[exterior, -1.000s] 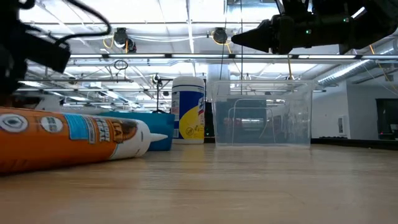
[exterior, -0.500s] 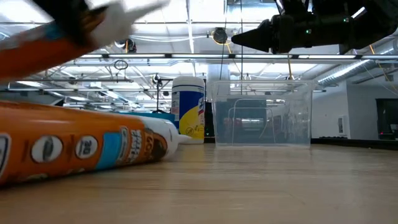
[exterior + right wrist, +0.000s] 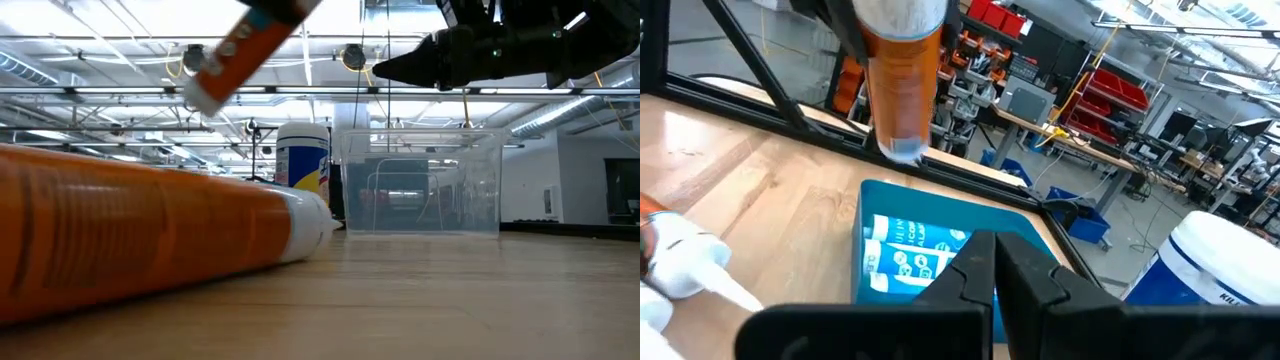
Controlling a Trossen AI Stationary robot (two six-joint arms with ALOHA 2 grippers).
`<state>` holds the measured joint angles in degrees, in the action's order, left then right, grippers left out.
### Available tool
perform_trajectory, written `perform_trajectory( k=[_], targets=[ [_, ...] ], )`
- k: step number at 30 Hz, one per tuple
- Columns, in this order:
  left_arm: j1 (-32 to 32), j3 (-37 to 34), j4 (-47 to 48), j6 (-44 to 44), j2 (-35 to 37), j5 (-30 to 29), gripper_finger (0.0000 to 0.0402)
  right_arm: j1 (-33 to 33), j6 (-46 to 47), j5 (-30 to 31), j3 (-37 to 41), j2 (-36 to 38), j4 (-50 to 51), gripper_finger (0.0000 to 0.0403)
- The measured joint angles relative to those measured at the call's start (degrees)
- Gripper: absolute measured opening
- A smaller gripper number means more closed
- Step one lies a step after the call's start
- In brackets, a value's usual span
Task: Pick & place silicon tubes, Sealant and Lysol wipes
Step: Put the orange caulk tube into the transparent bin
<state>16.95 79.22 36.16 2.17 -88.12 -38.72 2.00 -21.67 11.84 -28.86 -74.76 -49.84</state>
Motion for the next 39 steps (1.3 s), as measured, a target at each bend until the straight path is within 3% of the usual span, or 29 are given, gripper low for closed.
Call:
perform_trajectory(
  k=[4,8,12,17,24,31,36,39],
  targets=[
    [-6.4,0.0,-10.6,11.1,0.0,11.8,0.0211,0.0,-0.1,1.7,0.0,0.0,1.0,0.0],
    [-12.3,0.0,-20.3,18.5,0.0,26.9,0.0211,-0.2,-0.8,9.2,0.0,0.0,3.5,0.0],
    [-18.5,0.0,-26.7,21.9,-0.1,41.4,0.021,-0.9,-3.3,14.5,0.0,0.0,4.2,0.0],
    [-26.3,0.0,-29.9,22.7,-0.2,51.9,0.021,-2.7,-5.2,16.6,0.0,0.0,3.8,0.0007],
    [-33.2,-0.1,-37.1,23.1,-5.7,65.0,0.0209,-6.1,-3.4,6.3,0.0,0.0,0.9,0.0102],
    [-37.6,0.0,-42.7,22.5,-9.7,71.0,0.0209,-7.3,1.2,3.0,0.0,0.0,-4.7,0.0214],
    [-39.3,0.0,-48.4,21.0,-10.7,78.0,0.0209,-9.4,3.6,1.6,0.0,-0.2,-7.2,0.0253],
    [-39.6,0.1,-51.3,18.7,-11.3,81.5,0.021,-11.8,7.3,-3.5,0.0,-0.2,-8.7,0.0258]
  ],
)
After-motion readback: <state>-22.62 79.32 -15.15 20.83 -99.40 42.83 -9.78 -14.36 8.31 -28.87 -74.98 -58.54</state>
